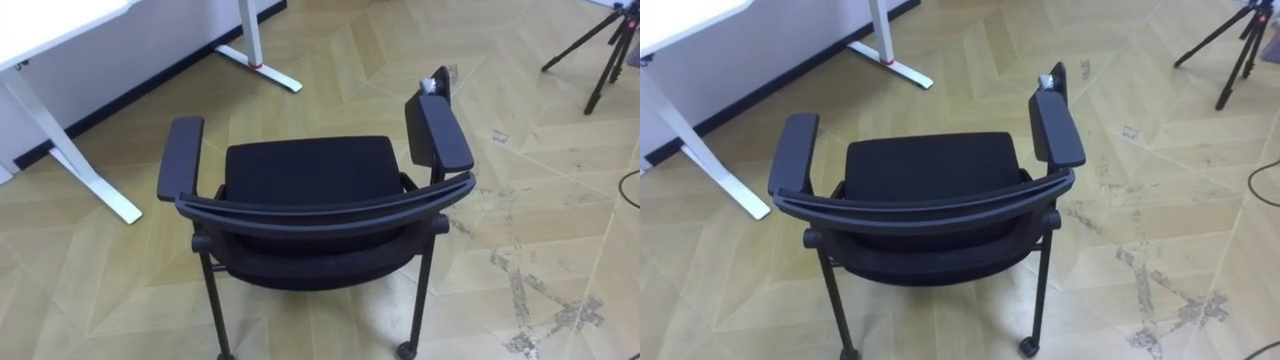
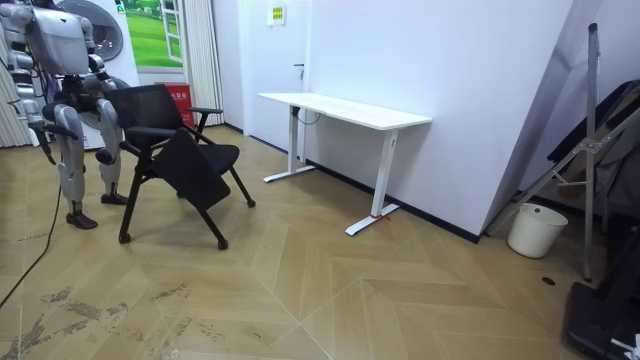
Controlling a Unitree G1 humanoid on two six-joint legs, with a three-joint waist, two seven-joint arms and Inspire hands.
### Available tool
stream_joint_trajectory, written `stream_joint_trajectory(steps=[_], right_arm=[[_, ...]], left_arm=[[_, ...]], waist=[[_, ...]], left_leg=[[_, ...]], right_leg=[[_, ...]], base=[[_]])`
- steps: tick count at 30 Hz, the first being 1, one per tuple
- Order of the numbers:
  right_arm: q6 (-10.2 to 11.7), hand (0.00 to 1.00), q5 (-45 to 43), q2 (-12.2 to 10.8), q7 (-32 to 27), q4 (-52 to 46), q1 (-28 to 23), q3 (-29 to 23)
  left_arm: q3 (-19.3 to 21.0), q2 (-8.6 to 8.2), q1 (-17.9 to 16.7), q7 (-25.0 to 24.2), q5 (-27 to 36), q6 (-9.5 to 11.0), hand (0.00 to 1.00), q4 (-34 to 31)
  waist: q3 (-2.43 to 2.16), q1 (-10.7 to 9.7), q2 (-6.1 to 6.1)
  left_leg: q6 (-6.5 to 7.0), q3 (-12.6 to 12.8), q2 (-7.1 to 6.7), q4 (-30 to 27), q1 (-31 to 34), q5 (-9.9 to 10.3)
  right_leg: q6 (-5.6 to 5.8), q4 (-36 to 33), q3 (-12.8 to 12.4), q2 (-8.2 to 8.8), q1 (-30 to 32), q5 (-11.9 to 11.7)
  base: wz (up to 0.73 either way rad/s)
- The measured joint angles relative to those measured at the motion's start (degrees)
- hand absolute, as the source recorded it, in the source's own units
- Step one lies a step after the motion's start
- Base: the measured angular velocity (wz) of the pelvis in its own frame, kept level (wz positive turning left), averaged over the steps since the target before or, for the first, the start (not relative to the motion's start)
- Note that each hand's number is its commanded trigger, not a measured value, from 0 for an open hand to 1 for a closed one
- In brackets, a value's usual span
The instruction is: Push chair
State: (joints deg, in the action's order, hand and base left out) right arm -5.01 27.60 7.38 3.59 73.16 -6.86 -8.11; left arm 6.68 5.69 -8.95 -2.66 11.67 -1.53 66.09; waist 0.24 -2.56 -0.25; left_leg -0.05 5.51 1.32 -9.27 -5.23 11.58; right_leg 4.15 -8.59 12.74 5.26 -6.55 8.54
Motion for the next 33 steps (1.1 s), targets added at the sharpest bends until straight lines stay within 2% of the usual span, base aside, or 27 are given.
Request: stream_joint_trajectory(steps=[2,6,11,14,18,20,23,25,26,28,30,31,33], right_arm=[[-0.01,0.0,0.07,0.0,-0.7,0.12,-0.08,0.01],[-0.04,0.0,0.36,0.26,-2.3,0.14,-0.08,-0.66],[-0.13,0.0,0.86,1.57,-3.14,0.28,-0.96,-0.63],[-0.06,0.0,0.88,2.39,-3.1,0.23,-1.36,-2.28],[-0.05,0.0,0.49,3.37,-2.79,0.2,-1.49,-2.81],[-0.04,0.0,-0.61,3.79,-2.72,0.19,-1.46,-3.26],[0.21,0.0,-1.39,4.29,-2.57,0.07,-1.12,-5.32],[0.28,0.0,-1.84,4.68,-2.14,-0.16,-1.0,-5.65],[0.27,0.0,-1.88,4.77,-2.05,-0.14,-0.96,-5.62],[0.28,0.0,-2.29,4.96,-2.07,-0.1,-0.93,-5.65],[0.3,0.0,-2.6,5.22,-1.99,-0.07,-0.95,-5.63],[0.31,0.0,-2.69,5.2,-1.93,-0.06,-0.9,-5.54],[0.34,0.0,-2.54,5.15,-1.31,0.25,-0.87,-5.53]], left_arm=[[0.7,0.01,-0.62,1.87,-0.02,0.07,0.0,-0.42],[4.93,0.47,-1.41,6.33,-0.16,-0.24,0.0,-0.99],[9.12,2.31,-1.92,12.84,-1.37,-1.55,0.0,-2.51],[11.39,3.99,-1.34,17.29,-4.9,-1.78,0.0,-3.89],[13.6,4.65,-1.27,20.22,-9.45,-1.81,0.0,-9.02],[14.32,5.35,-0.68,21.99,-11.81,-1.76,0.0,-11.78],[15.63,7.38,1.14,24.8,-15.53,-1.46,0.0,-14.19],[15.74,8.91,1.2,26.84,-18.7,-1.38,0.0,-19.3],[15.73,9.3,1.22,27.34,-19.66,-1.38,0.0,-21.13],[15.74,11.41,2.04,29.12,-24.87,-0.97,0.0,-27.21],[16.04,12.46,3.58,30.5,-29.35,-0.62,0.0,-30.36],[16.29,12.46,4.45,31.41,-31.9,-0.62,0.0,-34.14],[16.09,12.46,4.58,31.87,-33.05,-0.66,0.0,-41.53]], waist=[[0.04,0.09,0.03],[-0.25,0.7,0.44],[-0.24,1.45,0.94],[-0.2,1.31,1.79],[-0.11,1.39,3.03],[0.05,1.33,3.14],[0.01,1.29,3.89],[-0.49,1.44,4.41],[-0.54,1.52,4.76],[-0.58,1.93,4.65],[-0.59,2.08,4.66],[-0.53,2.48,4.42],[-0.49,2.28,4.13]], left_leg=[[-0.11,0.05,0.09,0.19,-0.63,0.09],[-0.25,0.53,0.3,0.22,-1.23,0.18],[-0.29,0.33,0.33,0.54,-2.1,0.23],[-0.29,0.27,0.33,0.44,-2.28,0.24],[-0.29,0.23,0.32,0.45,-2.25,0.23],[-0.29,-0.02,0.26,0.42,-2.2,0.23],[-0.3,-0.07,0.25,0.51,-2.21,0.22],[-0.3,0.09,0.26,0.53,-1.88,0.22],[-0.3,0.03,0.26,0.52,-1.71,0.22],[-0.31,0.15,0.26,0.15,-1.35,0.19],[-0.3,0.13,0.23,0.15,-1.42,0.19],[-0.3,0.11,0.22,0.17,-1.35,0.19],[-0.3,-0.18,0.22,0.14,-1.09,0.2]], right_leg=[[0.0,0.02,-0.02,-0.1,-0.51,0.0],[0.0,0.0,-0.2,-0.29,-0.85,0.0],[-0.05,0.04,-0.1,-0.33,-1.89,0.03],[-0.05,0.04,-0.07,-0.33,-2.22,0.03],[-0.05,0.04,-0.07,-0.32,-2.17,0.03],[-0.22,0.04,-0.02,-0.33,-2.24,0.14],[-0.25,0.05,-0.3,-0.35,-2.16,0.24],[-0.25,0.05,-1.17,-0.39,-1.61,0.25],[-0.25,0.05,-1.06,-0.38,-1.45,0.25],[-0.26,-0.02,-0.84,-0.38,-0.98,0.25],[-0.25,-0.03,-0.86,-0.38,-1.12,0.25],[-0.25,-0.04,-0.91,-0.37,-1.05,0.25],[-0.25,0.0,-0.47,-0.35,-1.05,0.24]], base=[[0.0],[-0.05],[0.01],[0.0],[0.0],[0.05],[0.0],[-0.06],[-0.04],[0.0],[0.0],[0.03],[0.08]])
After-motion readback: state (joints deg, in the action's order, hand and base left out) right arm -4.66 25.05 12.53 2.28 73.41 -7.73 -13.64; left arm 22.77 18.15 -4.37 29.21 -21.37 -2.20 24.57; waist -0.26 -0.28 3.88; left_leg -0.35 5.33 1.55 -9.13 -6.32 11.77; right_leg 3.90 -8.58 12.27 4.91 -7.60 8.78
